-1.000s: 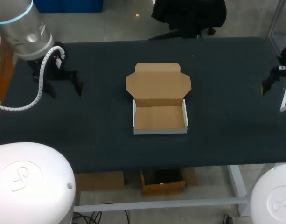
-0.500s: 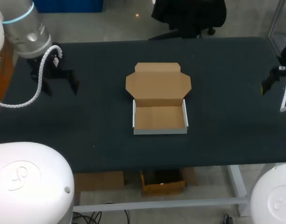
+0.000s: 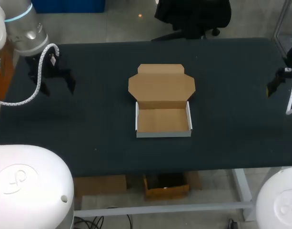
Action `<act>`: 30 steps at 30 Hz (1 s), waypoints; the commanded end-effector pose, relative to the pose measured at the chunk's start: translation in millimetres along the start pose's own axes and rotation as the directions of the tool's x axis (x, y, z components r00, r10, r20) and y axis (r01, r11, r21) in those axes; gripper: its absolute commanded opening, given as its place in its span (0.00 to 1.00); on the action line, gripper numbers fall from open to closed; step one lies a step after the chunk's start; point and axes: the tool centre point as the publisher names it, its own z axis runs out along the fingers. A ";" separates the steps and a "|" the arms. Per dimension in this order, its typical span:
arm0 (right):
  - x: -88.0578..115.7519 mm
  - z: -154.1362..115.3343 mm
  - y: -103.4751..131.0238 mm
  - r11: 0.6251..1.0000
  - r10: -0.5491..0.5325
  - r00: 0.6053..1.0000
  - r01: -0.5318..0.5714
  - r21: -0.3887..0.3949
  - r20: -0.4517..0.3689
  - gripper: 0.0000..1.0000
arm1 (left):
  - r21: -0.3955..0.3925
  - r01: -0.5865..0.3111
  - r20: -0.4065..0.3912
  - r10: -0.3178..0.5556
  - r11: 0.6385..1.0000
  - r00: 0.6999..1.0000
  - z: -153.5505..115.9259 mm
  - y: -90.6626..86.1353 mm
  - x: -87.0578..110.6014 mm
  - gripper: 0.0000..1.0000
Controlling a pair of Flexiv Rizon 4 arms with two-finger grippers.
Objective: Assemble the packaging by folding the flat box into shape, placing the metal phone stand inside, and closing the box properly
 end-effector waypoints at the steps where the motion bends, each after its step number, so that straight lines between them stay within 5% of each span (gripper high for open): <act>1: -0.1 -1.8 0.4 1.000 0.000 1.000 0.000 0.006 -0.002 1.00 | -0.059 0.004 -0.023 -0.005 0.998 1.000 8.0 -13.1 -9.4 1.00; 30: -0.1 -1.8 0.4 1.000 0.000 1.000 0.000 0.006 -0.002 1.00 | -0.105 0.036 -0.029 -0.039 0.994 0.999 18.6 -20.6 -23.3 1.00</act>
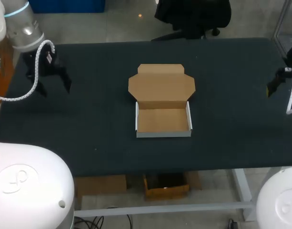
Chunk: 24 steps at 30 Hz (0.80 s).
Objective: Assemble the packaging by folding the flat box into shape, placing the metal phone stand inside, and closing the box properly
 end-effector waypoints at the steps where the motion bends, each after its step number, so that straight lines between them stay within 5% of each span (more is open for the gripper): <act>1: 0.1 -1.8 -0.3 1.000 0.000 1.000 0.000 0.004 0.000 1.00 | 0.001 -0.005 0.001 0.005 1.000 1.000 0.5 -2.4 2.4 1.00; 24: 0.1 -1.8 -0.3 1.000 0.000 1.000 0.000 0.004 0.000 1.00 | 0.057 0.013 0.047 -0.015 0.998 0.999 28.9 -57.0 -32.1 1.00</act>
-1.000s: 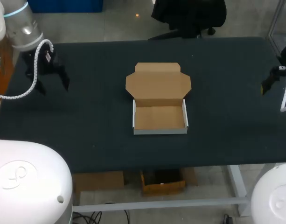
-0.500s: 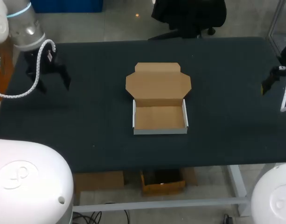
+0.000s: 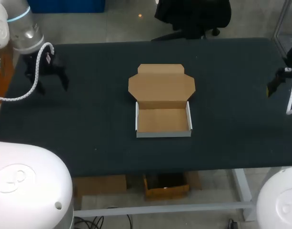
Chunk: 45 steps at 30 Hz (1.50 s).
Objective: Assemble the packaging by folding the flat box into shape, placing the metal phone stand inside, and closing the box properly
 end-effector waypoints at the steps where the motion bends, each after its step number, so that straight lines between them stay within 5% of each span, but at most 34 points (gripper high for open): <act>1: -0.1 -2.1 -0.2 1.000 -0.001 1.000 0.001 0.005 -0.002 1.00 | -0.020 -0.003 0.001 0.003 1.000 1.000 13.6 -17.7 -4.4 1.00; 14: -0.1 -2.1 -0.2 1.000 -0.001 1.000 0.001 0.005 -0.002 1.00 | -0.030 -0.021 0.038 0.022 0.999 0.999 35.3 -59.9 -19.6 1.00; 45: -0.1 -2.1 -0.2 1.000 -0.001 1.000 0.001 0.005 -0.002 1.00 | -0.028 -0.027 0.072 0.029 0.999 0.997 57.5 -127.9 -56.6 1.00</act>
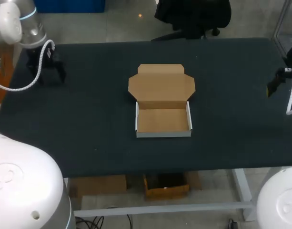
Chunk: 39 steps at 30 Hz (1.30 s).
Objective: Assemble the packaging by folding the flat box into shape, placing the metal phone stand inside, and closing the box properly
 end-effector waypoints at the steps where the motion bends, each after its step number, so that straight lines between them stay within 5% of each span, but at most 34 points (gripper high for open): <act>1: -0.3 -2.1 0.3 1.000 -0.001 1.000 0.001 0.007 -0.002 1.00 | -0.050 -0.001 0.001 0.001 0.999 1.000 7.3 -14.4 -1.9 1.00; 39: -0.3 -2.1 0.3 1.000 -0.001 1.000 0.001 0.007 -0.002 1.00 | -0.050 -0.012 0.037 0.014 0.999 0.999 5.1 -31.4 -14.6 1.00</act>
